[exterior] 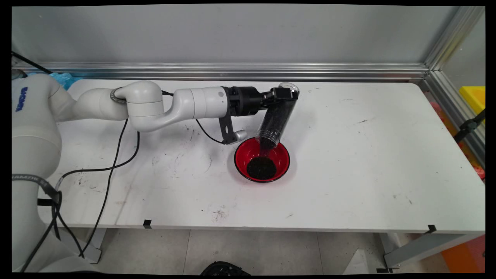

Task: Pour the black seasoning powder in the red bowl

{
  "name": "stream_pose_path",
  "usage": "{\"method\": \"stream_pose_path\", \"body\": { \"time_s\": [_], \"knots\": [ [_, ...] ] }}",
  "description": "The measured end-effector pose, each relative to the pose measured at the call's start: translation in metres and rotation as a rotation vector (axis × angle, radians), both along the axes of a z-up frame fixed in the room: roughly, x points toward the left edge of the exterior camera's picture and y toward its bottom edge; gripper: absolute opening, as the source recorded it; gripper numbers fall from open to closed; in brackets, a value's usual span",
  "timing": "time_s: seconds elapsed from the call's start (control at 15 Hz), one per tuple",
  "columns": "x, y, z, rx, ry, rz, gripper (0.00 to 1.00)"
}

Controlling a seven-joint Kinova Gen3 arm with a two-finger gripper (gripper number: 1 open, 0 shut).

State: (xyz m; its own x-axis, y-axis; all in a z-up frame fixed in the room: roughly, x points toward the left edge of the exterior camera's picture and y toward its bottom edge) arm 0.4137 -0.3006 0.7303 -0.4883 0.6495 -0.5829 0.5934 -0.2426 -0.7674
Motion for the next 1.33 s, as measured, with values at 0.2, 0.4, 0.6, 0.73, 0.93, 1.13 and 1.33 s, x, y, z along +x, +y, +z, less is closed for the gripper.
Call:
{"method": "stream_pose_path", "body": {
  "time_s": [0.2,0.4,0.6,0.73,0.93,1.13,1.33],
  "knots": [
    [0.0002,0.0018,0.0009,0.003,0.002,-0.001,0.00],
    [0.0007,0.0032,0.0020,0.011,0.009,0.002,0.00],
    [0.0017,0.0041,0.0029,0.023,0.017,0.009,0.00],
    [0.0023,0.0045,0.0029,0.037,0.024,0.015,0.00],
    [0.0026,0.0055,0.0029,0.069,0.039,0.021,0.00],
    [0.0037,0.0060,0.0030,0.114,0.059,0.038,0.00],
    [0.0062,0.0046,0.0024,0.165,0.081,0.066,0.00]
  ]
}}
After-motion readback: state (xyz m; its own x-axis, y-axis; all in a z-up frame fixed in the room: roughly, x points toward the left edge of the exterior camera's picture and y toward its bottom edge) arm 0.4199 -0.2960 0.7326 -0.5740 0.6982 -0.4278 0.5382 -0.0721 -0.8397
